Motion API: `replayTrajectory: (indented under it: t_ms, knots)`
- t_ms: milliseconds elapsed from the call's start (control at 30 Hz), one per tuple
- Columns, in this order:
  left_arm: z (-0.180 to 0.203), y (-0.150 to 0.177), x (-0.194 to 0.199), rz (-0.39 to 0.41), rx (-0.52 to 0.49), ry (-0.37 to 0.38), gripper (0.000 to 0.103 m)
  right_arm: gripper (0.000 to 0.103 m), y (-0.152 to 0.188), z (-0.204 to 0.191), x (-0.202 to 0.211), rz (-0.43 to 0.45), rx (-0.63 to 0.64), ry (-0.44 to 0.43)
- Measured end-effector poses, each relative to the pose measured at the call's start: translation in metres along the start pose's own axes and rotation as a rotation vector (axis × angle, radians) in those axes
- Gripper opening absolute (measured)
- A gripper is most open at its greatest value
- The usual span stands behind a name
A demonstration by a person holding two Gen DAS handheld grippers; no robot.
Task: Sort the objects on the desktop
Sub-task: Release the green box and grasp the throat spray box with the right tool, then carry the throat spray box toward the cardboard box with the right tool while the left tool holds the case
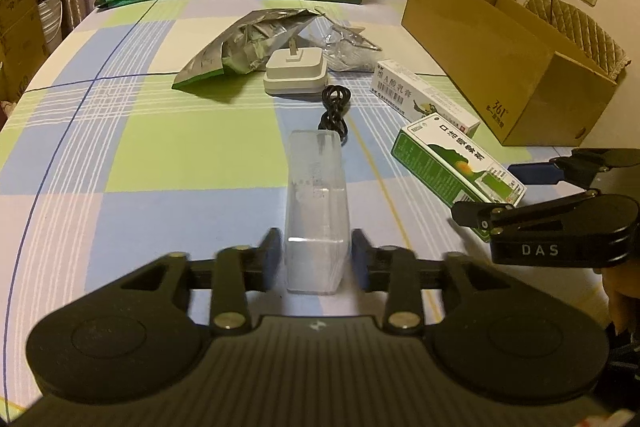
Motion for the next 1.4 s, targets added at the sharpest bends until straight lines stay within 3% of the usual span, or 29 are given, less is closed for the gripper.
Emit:
replayTrajectory:
  t_ms: [67,233,333,367,600,633,700,1100,1400]
  knots:
    - [0.000,-0.003,-0.002,0.010,-0.007,-0.011,0.048,0.071,-0.001,0.001,0.000,-0.005,-0.014,-0.005]
    - [0.000,-0.012,-0.013,0.011,-0.016,-0.019,0.047,0.067,-0.005,0.000,-0.004,-0.006,-0.022,-0.015]
    - [-0.003,-0.013,-0.020,-0.002,-0.022,-0.027,0.035,0.067,-0.008,0.000,-0.006,0.005,-0.013,-0.013]
    - [-0.003,-0.013,-0.021,-0.002,-0.028,-0.031,0.026,0.067,-0.009,0.000,-0.008,0.007,-0.008,-0.011]
    - [-0.002,-0.013,-0.021,0.000,-0.055,-0.050,0.026,0.067,-0.013,-0.005,-0.017,0.003,0.002,-0.021]
    - [-0.002,-0.013,-0.021,0.000,-0.056,-0.048,0.026,0.058,-0.013,-0.004,-0.016,0.005,0.000,-0.017]
    - [0.000,-0.014,-0.019,0.002,-0.057,-0.041,0.026,0.053,-0.014,-0.004,-0.014,0.005,-0.010,-0.022]
    - [0.001,-0.012,-0.014,-0.005,-0.043,-0.048,0.026,0.052,-0.024,-0.012,0.012,0.102,-0.029,-0.054]
    - [0.005,-0.017,-0.003,0.007,-0.013,-0.036,0.026,0.052,-0.022,-0.012,0.024,0.123,-0.017,-0.049]
Point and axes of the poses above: each gripper's, at about its wrist camera, not at the fingertips, and x roughly against the way its jaws point, z to its right, y to its underside, the point moved 9 cm from there along -x, roughly the way its jaws point, and after that the axes turned 10 degrees about -x, right-handed, at the moved point
